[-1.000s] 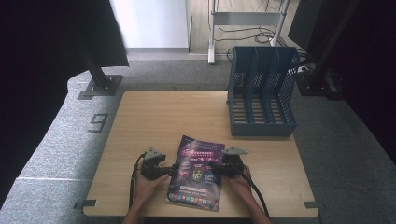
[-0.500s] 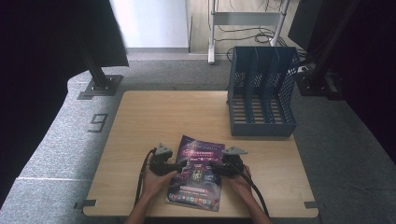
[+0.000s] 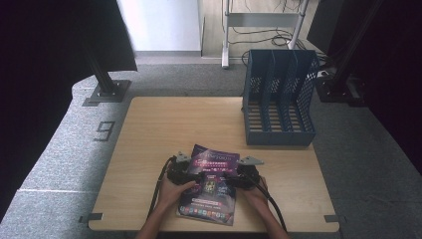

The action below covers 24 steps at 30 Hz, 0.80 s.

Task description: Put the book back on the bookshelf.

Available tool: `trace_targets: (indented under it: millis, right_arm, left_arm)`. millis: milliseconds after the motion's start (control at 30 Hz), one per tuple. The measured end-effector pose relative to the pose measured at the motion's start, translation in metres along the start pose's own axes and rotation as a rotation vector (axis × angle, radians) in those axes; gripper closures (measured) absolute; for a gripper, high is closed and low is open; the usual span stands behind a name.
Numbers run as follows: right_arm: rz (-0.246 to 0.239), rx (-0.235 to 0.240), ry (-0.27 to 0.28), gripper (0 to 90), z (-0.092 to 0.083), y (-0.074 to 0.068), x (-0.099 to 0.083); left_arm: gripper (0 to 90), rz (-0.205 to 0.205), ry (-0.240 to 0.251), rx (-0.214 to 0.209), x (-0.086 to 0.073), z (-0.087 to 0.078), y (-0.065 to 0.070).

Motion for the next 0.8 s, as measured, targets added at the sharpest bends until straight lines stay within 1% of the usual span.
trace_targets:
  millis: [100,167,267,367,400,433,467,500,533,567,600,800]
  right_arm:
    - [0.0,0.0,0.0,27.2,0.0,0.0,0.0]
    - [0.0,0.0,0.0,27.2,0.0,0.0,0.0]
    - [0.0,0.0,0.0,27.2,0.0,0.0,0.0]
    - [0.0,0.0,0.0,27.2,-0.0001,0.0,-0.0001]
    - [0.0,-0.001,0.0,27.2,-0.0001,0.0,-0.0001]
    - [0.001,-0.001,0.001,27.3,-0.0002,0.0,-0.0001]
    - [0.0,-0.001,0.0,27.3,-0.0003,0.0001,-0.0002]
    - [0.001,-0.002,0.001,27.3,-0.0004,0.0002,-0.0002]
    - [0.001,-0.003,0.001,27.3,-0.0004,0.0003,-0.0003]
    - [0.001,-0.003,0.001,27.3,-0.0005,0.0003,-0.0003]
    - [0.002,-0.003,0.001,27.3,-0.0004,0.0002,-0.0003]
    - [0.003,-0.005,0.002,27.3,-0.0006,0.0006,-0.0002]
  left_arm:
    - [18.4,-0.007,-0.002,-0.006,0.001,0.0006,-0.0017]
    - [18.5,-0.003,-0.001,-0.005,0.0013,0.0009,-0.0014]
    - [18.1,0.007,-0.004,0.018,0.0004,0.0009,0.0012]
    - [17.6,-0.003,-0.003,0.026,0.0002,0.0008,0.0024]
    - [17.4,-0.026,-0.002,0.015,0.0002,-0.0002,0.0027]
    - [17.5,-0.026,-0.002,0.015,0.0002,-0.0002,0.0027]
    - [18.3,-0.046,-0.005,-0.005,0.0004,-0.0016,0.0016]
    - [19.3,-0.046,-0.005,-0.005,0.0004,-0.0016,0.0016]
    - [20.3,-0.073,-0.004,-0.026,0.0009,-0.0032,0.0001]
    - [20.9,-0.073,-0.004,-0.026,0.0009,-0.0032,0.0001]
    - [21.6,-0.085,0.002,-0.036,0.0021,-0.0046,-0.0009]
    - [23.2,-0.073,0.015,-0.029,0.0037,-0.0081,0.0002]
Point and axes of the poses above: each handheld gripper's, and its own axes: z roughly forward along the jaws, x roughly out of its top, y roughly to its right, the point moved 9 cm from there along z, roughly forward along the jaws, and after that the axes turned 14 degrees about x, right-handed, at the moved point
